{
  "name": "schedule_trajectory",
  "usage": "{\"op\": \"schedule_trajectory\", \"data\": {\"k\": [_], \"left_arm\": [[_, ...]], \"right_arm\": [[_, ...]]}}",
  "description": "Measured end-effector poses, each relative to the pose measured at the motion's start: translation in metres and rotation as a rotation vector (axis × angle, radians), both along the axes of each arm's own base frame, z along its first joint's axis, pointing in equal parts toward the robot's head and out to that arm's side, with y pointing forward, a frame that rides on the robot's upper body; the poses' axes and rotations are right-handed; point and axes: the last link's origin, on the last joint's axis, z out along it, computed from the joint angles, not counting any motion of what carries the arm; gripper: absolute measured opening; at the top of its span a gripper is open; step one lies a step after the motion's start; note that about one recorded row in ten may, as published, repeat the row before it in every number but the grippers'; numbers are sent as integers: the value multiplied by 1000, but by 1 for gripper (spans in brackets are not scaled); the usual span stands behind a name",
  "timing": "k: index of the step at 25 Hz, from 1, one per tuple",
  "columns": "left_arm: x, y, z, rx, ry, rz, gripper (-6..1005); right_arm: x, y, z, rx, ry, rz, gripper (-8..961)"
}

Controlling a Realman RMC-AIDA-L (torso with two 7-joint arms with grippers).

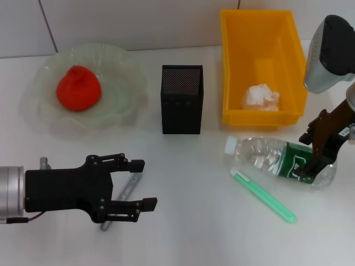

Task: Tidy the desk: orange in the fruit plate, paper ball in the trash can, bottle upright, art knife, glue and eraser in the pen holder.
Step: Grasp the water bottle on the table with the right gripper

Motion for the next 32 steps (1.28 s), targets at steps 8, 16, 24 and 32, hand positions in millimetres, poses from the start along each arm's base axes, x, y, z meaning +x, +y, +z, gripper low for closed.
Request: {"op": "schedule_trajectory", "data": {"k": [8,16,24,32], "left_arm": [[0,0,0,0,0,0,790],[0,0,0,0,0,0,789],[0,0,0,0,0,2,788],[-1,-1,0,-1,0,4,787]], "right_arm": [[3,1,-6,-4,-4,-6,831],[8,2,-15,-20,-21,-13,830],[13,2,-21,-28,-32,-13,830],[15,1,-27,-39,-41,-22,828]]}}
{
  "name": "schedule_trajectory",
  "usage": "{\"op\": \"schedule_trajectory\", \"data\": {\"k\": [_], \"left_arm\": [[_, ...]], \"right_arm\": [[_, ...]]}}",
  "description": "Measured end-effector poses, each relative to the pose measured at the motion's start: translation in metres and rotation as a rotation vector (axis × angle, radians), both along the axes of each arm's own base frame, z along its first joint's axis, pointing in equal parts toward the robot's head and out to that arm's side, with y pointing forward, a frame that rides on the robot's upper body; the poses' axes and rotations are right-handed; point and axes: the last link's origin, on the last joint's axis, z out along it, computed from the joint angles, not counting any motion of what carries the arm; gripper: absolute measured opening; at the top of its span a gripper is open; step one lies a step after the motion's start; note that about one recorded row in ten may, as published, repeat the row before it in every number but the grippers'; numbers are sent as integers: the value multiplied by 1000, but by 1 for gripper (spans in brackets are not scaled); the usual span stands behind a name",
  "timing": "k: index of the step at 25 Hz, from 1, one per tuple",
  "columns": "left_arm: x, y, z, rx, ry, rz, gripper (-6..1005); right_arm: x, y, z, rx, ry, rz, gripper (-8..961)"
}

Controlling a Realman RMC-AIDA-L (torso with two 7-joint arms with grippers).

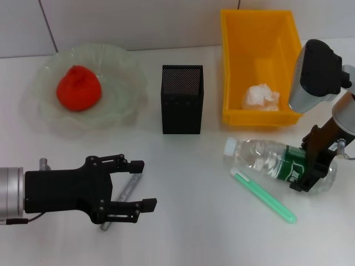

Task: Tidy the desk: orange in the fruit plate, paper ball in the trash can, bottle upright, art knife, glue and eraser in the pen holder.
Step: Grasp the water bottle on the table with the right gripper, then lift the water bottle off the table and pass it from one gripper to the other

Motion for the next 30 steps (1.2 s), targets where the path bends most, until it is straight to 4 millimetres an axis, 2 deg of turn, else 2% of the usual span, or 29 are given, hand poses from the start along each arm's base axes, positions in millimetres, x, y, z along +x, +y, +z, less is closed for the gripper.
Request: {"op": "schedule_trajectory", "data": {"k": [14,30], "left_arm": [[-1,-1,0,0,0,4,786],[-2,-1,0,0,0,5,785]], "right_arm": [[5,0,-6,6,-51,-12,823],[1,5,-2,53,-44,12,786]]}}
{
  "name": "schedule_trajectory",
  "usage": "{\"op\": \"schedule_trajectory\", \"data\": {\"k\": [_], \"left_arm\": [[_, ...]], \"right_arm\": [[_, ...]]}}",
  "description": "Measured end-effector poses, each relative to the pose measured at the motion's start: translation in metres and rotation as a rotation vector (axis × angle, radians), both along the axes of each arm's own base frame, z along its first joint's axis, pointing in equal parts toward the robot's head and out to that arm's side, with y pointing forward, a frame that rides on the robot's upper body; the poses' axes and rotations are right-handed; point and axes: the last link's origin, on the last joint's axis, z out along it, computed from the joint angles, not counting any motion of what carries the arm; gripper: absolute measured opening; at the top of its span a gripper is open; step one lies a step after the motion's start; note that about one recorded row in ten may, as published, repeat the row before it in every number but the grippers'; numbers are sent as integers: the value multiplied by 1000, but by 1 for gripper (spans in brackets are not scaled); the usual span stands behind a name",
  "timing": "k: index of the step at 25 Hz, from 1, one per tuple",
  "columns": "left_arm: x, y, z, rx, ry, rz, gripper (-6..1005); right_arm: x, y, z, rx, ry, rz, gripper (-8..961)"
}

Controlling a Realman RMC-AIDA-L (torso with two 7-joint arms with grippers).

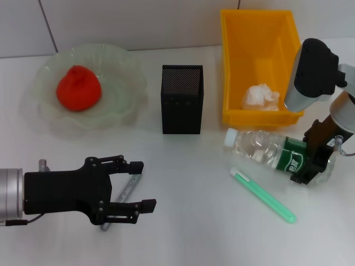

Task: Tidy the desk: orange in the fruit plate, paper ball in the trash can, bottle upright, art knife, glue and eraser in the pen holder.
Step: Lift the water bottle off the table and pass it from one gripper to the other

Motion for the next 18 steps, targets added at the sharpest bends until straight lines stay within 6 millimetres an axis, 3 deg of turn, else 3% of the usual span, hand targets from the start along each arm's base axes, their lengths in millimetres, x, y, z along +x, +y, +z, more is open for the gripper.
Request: {"op": "schedule_trajectory", "data": {"k": [18], "left_arm": [[1,1,1,4,0,-1,783]], "right_arm": [[0,-6,0,-8,33,1,770]]}}
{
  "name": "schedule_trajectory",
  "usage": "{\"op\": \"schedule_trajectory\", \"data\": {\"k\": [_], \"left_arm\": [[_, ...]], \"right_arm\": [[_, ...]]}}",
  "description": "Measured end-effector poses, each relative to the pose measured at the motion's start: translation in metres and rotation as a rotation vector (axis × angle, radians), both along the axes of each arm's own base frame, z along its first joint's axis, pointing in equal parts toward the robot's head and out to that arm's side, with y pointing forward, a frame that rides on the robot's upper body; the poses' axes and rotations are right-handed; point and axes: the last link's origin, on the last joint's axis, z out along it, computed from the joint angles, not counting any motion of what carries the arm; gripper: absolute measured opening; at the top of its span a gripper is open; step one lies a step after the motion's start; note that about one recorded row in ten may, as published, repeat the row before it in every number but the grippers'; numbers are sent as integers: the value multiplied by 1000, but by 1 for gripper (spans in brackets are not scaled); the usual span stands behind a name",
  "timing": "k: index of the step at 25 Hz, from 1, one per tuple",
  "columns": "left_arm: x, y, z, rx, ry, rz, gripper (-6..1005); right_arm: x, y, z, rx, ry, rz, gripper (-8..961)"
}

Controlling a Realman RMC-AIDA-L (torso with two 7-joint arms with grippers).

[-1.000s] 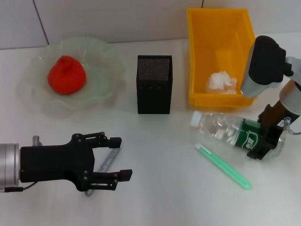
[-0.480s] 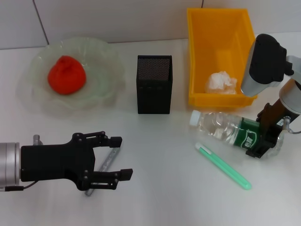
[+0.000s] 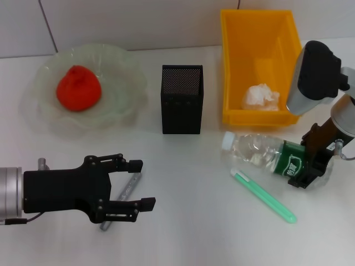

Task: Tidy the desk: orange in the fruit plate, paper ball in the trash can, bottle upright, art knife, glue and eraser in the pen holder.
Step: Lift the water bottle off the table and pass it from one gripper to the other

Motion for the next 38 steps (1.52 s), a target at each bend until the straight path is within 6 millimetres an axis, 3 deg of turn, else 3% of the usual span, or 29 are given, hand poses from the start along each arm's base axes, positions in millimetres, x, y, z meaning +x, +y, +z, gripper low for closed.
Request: {"op": "schedule_trajectory", "data": {"k": [20,38], "left_arm": [[1,1,1,3,-3,1,781],[-1,2,1,11,2,11,779]], "right_arm": [[4,-32,20,68,181,71,769],[15,-53,32,223,465,197,769]]}}
